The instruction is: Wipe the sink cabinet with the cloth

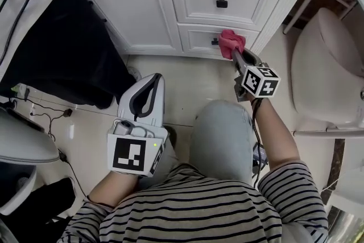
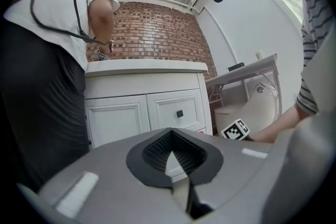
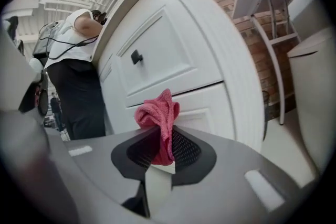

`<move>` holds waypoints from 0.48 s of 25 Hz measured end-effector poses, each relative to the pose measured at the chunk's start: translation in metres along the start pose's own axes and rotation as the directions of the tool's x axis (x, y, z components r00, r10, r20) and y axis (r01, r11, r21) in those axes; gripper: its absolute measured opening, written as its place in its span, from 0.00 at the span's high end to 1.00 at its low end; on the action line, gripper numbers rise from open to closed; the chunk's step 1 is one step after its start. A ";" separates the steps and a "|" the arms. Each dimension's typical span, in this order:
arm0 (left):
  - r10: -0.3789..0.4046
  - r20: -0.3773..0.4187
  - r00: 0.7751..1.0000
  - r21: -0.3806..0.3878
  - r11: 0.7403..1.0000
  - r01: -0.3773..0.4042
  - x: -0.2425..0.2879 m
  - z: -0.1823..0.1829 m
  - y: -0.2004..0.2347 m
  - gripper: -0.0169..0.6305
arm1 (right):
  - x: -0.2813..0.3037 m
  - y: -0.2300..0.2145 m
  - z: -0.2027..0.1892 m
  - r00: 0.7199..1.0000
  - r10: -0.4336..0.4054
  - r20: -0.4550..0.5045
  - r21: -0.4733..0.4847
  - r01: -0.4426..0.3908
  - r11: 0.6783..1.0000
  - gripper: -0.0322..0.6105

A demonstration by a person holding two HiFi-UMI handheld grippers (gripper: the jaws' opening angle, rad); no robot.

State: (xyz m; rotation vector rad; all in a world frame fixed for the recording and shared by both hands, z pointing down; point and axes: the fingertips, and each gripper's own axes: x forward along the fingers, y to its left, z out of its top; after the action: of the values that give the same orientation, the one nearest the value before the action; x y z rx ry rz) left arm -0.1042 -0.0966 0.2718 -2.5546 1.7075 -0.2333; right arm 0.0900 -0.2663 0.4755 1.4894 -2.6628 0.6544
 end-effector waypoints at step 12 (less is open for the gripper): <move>0.067 -0.036 0.997 -0.017 0.998 -0.068 -0.009 -0.016 0.042 0.97 | 0.114 0.079 -0.067 0.969 0.112 -0.221 -0.148 -0.147 0.978 0.85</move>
State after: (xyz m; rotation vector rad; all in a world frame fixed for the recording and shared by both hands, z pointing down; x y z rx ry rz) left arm -0.1487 -0.1037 0.2811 -2.5144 1.8130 -0.2630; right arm -0.0491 -0.2982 0.5344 1.1437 -2.5946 0.5495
